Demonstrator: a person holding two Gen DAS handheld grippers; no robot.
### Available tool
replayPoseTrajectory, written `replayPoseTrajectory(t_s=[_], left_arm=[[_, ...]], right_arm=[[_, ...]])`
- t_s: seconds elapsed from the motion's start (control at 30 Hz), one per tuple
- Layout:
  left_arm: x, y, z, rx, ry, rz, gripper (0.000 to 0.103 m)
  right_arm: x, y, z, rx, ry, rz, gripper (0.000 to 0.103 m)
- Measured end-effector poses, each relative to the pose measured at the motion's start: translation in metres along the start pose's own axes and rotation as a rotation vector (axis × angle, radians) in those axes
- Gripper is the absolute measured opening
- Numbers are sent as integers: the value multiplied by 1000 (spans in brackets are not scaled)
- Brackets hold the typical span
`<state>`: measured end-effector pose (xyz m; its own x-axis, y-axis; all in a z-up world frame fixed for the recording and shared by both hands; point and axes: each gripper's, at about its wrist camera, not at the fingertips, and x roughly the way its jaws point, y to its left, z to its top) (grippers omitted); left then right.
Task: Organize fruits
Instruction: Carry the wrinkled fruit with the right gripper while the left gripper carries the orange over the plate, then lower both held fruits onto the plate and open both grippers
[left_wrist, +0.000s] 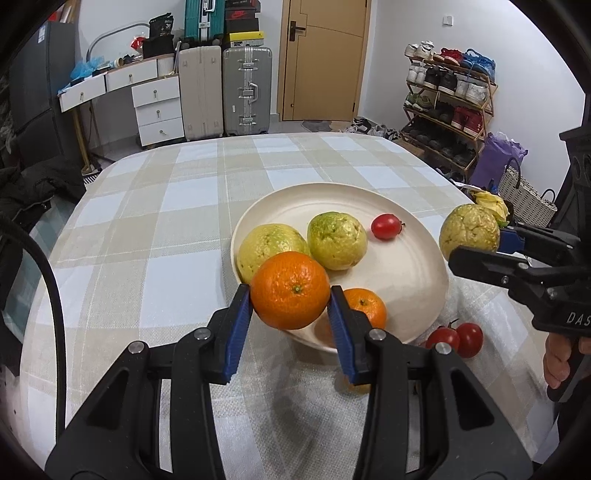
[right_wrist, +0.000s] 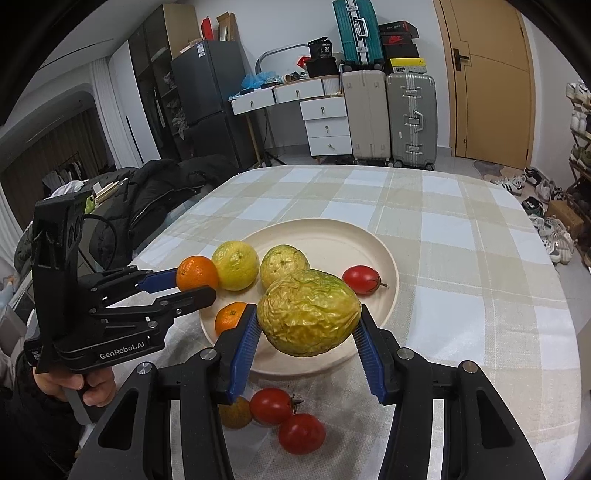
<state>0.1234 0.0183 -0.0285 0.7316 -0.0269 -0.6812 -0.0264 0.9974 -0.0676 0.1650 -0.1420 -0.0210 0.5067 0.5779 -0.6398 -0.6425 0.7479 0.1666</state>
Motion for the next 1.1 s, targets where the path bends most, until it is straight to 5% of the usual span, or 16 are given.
replayPoseTrajectory(t_s=[1.1], left_arm=[[47,14,21,5,24,84,39]], right_arm=[[68,-18,13,34,103,-33,52]])
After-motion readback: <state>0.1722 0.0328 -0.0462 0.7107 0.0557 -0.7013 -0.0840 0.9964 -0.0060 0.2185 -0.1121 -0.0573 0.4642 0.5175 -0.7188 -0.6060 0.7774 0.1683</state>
